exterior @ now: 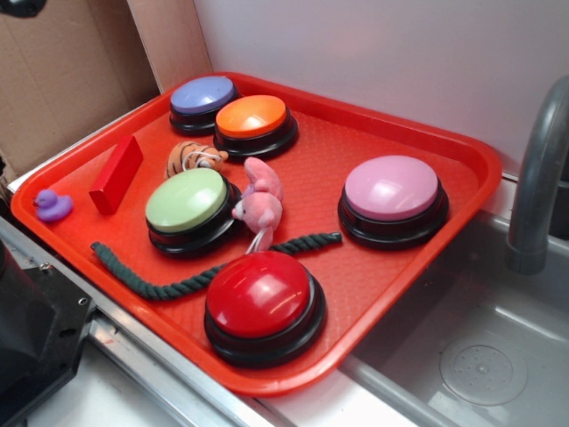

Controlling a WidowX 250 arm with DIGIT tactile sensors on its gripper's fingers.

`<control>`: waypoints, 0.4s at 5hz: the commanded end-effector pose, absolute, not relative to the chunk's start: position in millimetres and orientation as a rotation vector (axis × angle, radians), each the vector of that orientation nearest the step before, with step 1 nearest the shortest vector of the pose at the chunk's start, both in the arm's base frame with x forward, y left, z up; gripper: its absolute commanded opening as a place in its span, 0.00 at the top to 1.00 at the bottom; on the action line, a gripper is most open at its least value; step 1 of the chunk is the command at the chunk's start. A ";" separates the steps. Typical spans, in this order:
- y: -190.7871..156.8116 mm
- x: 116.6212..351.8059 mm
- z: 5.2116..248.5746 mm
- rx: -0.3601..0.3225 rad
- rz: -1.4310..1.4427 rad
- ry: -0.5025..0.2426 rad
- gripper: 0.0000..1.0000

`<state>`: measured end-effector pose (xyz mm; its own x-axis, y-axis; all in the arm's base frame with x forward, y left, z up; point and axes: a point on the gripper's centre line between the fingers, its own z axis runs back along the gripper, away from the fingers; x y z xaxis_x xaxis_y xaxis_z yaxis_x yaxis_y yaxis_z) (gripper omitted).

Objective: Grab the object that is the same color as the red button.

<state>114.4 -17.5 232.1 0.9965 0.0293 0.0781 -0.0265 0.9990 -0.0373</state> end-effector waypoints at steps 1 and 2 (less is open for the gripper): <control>34.0 132.8 201.6 -0.084 0.347 -0.156 0.00; 60.2 147.5 167.5 -0.082 0.476 -0.163 0.00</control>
<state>148.3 57.4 159.1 0.8806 0.4630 0.1008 -0.4522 0.8847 -0.1134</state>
